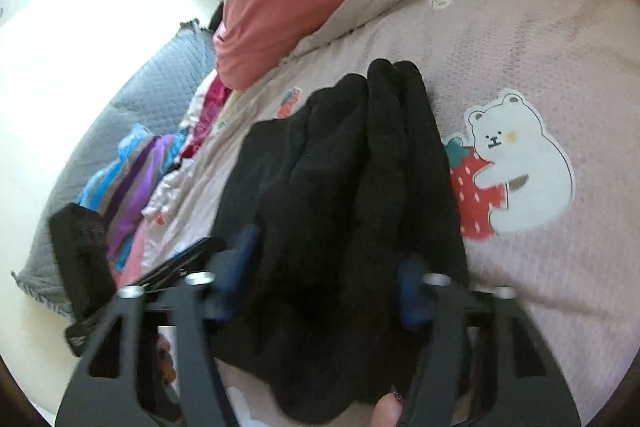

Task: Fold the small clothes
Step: 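Open both grippers to release the folded shirt, then withdraw both open grippers away from the folded shirt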

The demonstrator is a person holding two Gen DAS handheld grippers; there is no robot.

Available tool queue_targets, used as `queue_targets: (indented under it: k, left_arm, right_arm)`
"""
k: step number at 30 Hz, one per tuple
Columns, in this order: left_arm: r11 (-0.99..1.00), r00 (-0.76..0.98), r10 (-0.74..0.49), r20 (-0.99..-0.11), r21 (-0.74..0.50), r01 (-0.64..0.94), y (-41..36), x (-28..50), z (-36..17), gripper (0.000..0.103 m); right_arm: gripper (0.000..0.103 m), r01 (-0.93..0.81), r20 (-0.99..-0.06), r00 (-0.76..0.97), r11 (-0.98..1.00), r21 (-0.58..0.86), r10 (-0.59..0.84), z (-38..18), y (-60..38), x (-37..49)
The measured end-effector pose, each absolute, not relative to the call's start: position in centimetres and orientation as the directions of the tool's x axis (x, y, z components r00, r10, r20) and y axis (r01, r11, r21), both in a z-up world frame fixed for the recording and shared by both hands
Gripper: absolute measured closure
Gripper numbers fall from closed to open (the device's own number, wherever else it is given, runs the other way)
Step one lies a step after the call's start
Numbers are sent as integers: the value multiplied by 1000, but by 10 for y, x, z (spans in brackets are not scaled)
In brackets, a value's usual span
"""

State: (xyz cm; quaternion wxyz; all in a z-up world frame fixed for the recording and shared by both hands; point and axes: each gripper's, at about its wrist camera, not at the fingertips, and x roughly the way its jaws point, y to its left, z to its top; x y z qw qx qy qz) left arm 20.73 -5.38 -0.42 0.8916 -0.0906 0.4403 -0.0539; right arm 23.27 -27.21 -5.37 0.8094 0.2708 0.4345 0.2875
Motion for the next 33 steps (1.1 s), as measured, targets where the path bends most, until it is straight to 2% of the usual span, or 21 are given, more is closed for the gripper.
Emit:
queue_targets:
  k: [3,7,11,13,15,18,21,23,24,26,28,31,33]
  left_arm:
    - [978,605,-182,-775,-208,29,-57,205,-3,31]
    - [975,613,-202,-764,-216,52,-61,199,3,31]
    - [977,595,-199,-778,-205,59,-67,198,-3,31]
    - [976,585,-203,-785,-209,58,-68,199,-8,30]
    - [973,581,-211,-786,-224,50,-66,198,-10,30]
    - [974,586,-208,-783,-222,49,-66,195,-9,30]
    - [973,595,-211,-776,-225,52,-64,190,-4,30]
    - [974,604,-209,-769,-219,57,-64,185,0,30]
    - [975,611,-205,-764,-213,60,-64,182,4,28]
    - [976,630,-203,-749,-208,66,-63,175,12,25]
    - [977,648,-199,-735,-203,69,-62,168,20,20]
    - [979,679,-188,-709,-190,73,-60,156,33,12]
    - [982,701,-178,-691,-174,78,-58,146,44,10]
  right_arm:
    - [83,-267,-585,458,731,627,669,-45,-267,226]
    - [83,-332,-581,519,774,539,627,-18,-268,216]
    - [80,-318,-650,537,843,434,538,-25,-267,219]
    - [54,-278,-693,527,870,407,492,-40,-266,221]
    - [55,-261,-697,550,887,380,461,-45,-268,216]
    - [45,-235,-691,598,913,335,407,-37,-268,203]
    - [42,-232,-670,654,936,266,353,-25,-263,188]
    - [34,-228,-651,684,944,238,329,-18,-268,176]
    - [28,-227,-640,698,947,228,321,-14,-270,171]
    - [24,-229,-605,735,951,206,307,-4,-272,158]
    - [15,-230,-571,764,954,194,300,8,-273,145]
    - [9,-246,-522,795,951,188,309,25,-274,127]
    - [7,-252,-501,809,951,177,307,36,-276,118]
